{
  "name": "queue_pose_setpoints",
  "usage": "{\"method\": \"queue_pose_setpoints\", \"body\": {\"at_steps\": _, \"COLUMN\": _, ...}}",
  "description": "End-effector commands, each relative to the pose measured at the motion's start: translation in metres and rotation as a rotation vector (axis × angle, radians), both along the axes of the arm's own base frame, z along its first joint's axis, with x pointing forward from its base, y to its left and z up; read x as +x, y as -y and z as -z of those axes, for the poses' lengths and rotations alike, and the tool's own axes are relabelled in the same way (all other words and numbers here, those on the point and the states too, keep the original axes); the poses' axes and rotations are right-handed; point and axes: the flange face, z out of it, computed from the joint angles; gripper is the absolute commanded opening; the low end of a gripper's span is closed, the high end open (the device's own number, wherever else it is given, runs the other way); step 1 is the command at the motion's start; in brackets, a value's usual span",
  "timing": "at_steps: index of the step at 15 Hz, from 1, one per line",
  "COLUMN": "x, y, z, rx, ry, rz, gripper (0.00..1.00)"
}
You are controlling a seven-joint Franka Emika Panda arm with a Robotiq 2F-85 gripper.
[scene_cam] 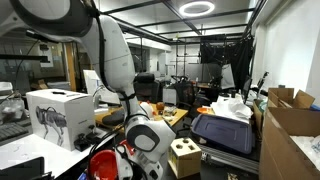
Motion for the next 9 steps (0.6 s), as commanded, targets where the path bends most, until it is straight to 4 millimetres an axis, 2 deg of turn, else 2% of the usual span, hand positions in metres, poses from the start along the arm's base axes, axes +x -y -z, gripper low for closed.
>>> {"method": "queue_pose_setpoints", "body": {"at_steps": 1, "x": 0.001, "y": 0.0, "z": 0.0, "rx": 0.0, "ry": -0.001, "rz": 0.0, "gripper": 1.0}}
{"method": "queue_pose_setpoints", "body": {"at_steps": 9, "x": -0.013, "y": -0.007, "z": 0.013, "rx": -0.018, "ry": -0.1, "rz": 0.045, "gripper": 1.0}}
